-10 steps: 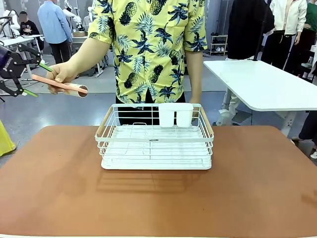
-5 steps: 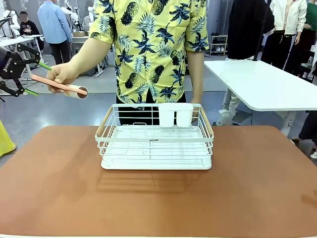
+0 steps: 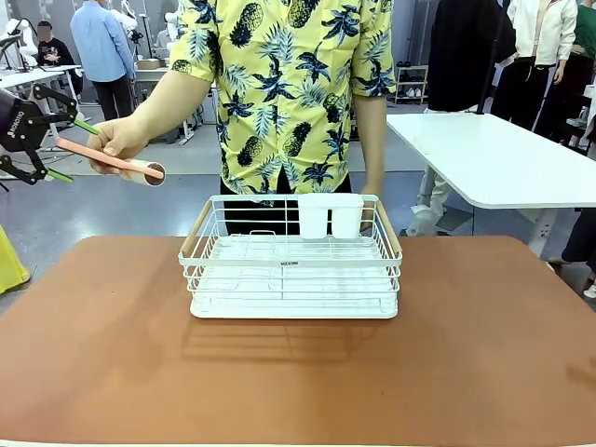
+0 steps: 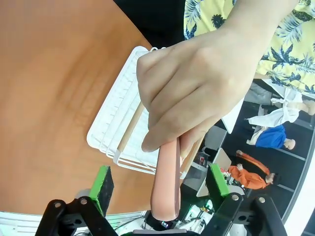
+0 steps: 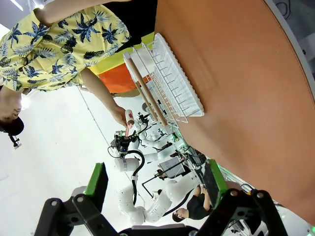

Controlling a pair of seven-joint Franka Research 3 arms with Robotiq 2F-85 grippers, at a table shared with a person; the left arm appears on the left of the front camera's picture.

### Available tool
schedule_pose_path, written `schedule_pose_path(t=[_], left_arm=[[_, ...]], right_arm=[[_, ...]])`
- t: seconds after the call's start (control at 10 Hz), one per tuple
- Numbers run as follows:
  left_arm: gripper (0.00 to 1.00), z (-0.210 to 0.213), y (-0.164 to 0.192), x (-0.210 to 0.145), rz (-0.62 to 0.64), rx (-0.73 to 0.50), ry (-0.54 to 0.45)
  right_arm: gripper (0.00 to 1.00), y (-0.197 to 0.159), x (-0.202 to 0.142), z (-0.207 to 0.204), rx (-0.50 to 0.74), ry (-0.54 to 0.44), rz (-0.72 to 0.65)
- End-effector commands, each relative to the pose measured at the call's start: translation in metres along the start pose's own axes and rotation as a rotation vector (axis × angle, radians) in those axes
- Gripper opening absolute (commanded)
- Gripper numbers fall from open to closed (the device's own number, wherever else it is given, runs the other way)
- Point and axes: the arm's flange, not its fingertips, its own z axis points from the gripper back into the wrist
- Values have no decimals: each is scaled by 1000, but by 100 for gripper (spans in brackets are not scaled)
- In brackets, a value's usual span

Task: Clean the table.
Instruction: Pick up the Lint Roller when the human hands it over.

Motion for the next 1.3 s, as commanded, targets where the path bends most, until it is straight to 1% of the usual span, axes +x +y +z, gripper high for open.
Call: schedule_pose_path(t=[0.0, 0.1, 0.2, 0.3, 0.4, 0.5, 0.6, 0.7, 0.8, 0.9, 1.2], left_arm=[[80, -4, 3, -6, -13, -12, -6], [76, -5, 2, -7, -14, -22, -5], [61, -5, 1, -8, -21, -29, -6], [57, -5, 1, -7, -25, -32, -5], [41, -5, 1, -6, -24, -37, -8], [37, -6, 0, -7, -26, -40, -12], [22, -5, 0, -6, -28, -42, -20], [18, -6, 0, -5, -27, -42, -28], [2, -7, 0, -5, -28, -42, -31], [0, -8, 0, -6, -32, -41, -30], [0, -5, 0, -7, -38, -45, -26]], right_arm=[[100, 0, -2, 0, -6, 1, 7], [100, 0, -2, 0, -6, 1, 7], [100, 0, -2, 0, -6, 1, 7], [100, 0, -2, 0, -6, 1, 7], [100, 0, -2, 0, -6, 1, 7], [100, 0, -2, 0, -6, 1, 7], [100, 0, -2, 0, -6, 1, 7], [100, 0, -2, 0, -6, 1, 7], [100, 0, -2, 0, -6, 1, 7], [100, 0, -2, 0, -6, 1, 7], [100, 0, -2, 0, -6, 1, 7]])
